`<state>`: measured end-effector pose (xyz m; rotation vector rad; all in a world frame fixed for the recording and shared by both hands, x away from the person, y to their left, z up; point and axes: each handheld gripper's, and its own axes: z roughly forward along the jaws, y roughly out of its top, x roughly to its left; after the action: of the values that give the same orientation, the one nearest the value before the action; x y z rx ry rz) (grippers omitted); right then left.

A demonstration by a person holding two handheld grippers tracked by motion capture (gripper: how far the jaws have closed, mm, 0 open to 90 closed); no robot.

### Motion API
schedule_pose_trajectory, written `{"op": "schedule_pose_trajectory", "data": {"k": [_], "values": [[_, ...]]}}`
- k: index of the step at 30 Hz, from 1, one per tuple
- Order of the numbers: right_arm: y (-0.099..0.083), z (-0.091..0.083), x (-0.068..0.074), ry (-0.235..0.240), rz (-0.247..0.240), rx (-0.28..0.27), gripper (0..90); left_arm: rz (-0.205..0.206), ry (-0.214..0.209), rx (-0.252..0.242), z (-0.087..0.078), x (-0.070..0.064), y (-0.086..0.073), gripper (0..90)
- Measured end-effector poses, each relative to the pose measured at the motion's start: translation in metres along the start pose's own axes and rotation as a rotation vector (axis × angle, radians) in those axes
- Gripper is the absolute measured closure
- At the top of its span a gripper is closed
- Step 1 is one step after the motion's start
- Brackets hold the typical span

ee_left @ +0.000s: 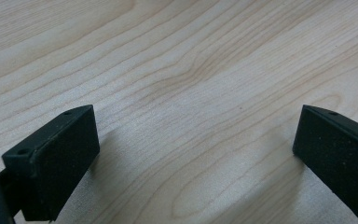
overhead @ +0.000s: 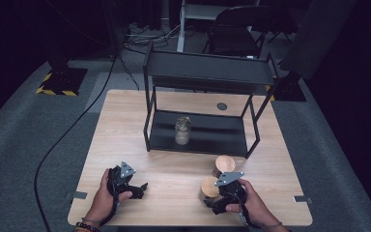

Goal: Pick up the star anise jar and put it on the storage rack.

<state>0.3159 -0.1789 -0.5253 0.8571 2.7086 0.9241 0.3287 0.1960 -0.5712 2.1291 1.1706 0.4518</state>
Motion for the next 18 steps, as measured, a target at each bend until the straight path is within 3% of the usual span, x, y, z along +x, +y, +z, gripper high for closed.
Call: {"op": "schedule_pose_trajectory", "data": {"k": [18], "values": [[0.0071, 0.0094, 0.0076, -0.055, -0.009, 0.028, 24.4, 0.001, -0.001, 0.000, 0.0000, 0.0001, 0.0000, 0.0]]}}
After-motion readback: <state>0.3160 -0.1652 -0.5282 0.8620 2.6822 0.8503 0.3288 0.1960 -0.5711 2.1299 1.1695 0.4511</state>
